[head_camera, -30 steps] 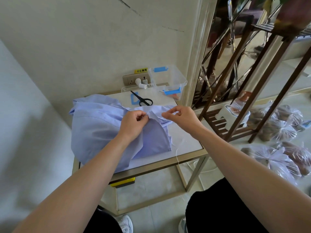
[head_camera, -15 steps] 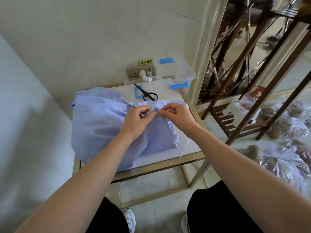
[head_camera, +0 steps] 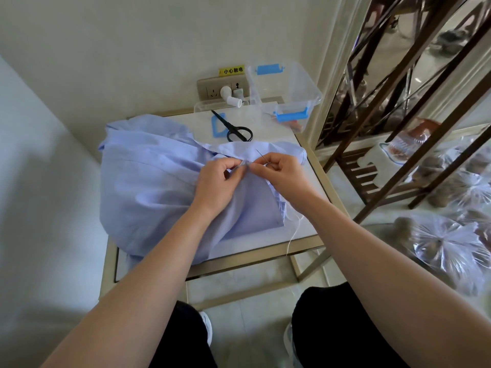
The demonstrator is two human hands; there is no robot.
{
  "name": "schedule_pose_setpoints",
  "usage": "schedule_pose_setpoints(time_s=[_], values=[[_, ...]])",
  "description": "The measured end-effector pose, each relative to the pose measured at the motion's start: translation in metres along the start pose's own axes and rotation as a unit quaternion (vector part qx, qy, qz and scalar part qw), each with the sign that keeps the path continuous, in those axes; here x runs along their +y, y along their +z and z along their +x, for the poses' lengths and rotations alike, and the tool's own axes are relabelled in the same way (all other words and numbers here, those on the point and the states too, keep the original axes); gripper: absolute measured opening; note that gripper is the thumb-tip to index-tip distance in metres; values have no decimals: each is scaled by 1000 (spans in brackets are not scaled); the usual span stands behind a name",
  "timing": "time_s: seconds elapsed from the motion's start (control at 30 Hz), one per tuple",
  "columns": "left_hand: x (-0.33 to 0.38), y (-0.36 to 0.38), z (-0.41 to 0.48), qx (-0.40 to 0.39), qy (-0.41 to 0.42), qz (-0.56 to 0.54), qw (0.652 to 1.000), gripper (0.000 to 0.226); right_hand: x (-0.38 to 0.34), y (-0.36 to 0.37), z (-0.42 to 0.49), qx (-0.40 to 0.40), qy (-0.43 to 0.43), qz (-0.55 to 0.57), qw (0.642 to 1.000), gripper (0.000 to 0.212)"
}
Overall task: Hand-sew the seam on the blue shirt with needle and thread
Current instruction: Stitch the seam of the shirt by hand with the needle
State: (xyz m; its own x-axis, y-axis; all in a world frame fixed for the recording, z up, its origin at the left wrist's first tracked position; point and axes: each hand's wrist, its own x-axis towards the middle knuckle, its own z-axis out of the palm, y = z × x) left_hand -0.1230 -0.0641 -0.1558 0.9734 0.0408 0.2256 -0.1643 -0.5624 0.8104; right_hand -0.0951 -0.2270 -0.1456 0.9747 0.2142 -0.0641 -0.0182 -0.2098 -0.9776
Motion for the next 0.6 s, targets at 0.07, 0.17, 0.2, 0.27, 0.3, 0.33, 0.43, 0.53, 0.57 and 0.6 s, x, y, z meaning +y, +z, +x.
schedule_pose_setpoints(time_s=[0.07,0.17,0.2,0.27,0.3,0.33,0.43,0.53,0.57,0.6], values=[[-1,1,-1,2,-1,5,1000,30,0,1,-1,-2,1,1,1000,12],[-2,1,-3,13,-2,5,1000,22,-1,3,-1,-7,4,1,1000,14],[-2,1,-4,17,-5,6,1000,20,-2,4,-2,-7,7,2,1000,15],[-3,1,-5,24,-9,11,1000,18,-2,5,-1,-5,15,10,1000,13],[-4,2,-6,25,-10,12,1000,18,-2,6,-1,-3,18,14,1000,12],[-3,2,-6,24,-11,13,1000,18,-2,5,-2,-4,19,15,1000,9],[1,1,-7,20,-5,9,1000,17,-4,4,-3,-14,18,13,1000,2],[6,-2,-7,20,4,14,1000,17,-5,2,-1,-19,15,12,1000,3],[6,-2,-6,21,7,17,1000,18,-6,2,-1,-19,13,12,1000,2],[7,-3,-6,20,11,23,999,19,-6,2,0,-17,13,14,1000,3]])
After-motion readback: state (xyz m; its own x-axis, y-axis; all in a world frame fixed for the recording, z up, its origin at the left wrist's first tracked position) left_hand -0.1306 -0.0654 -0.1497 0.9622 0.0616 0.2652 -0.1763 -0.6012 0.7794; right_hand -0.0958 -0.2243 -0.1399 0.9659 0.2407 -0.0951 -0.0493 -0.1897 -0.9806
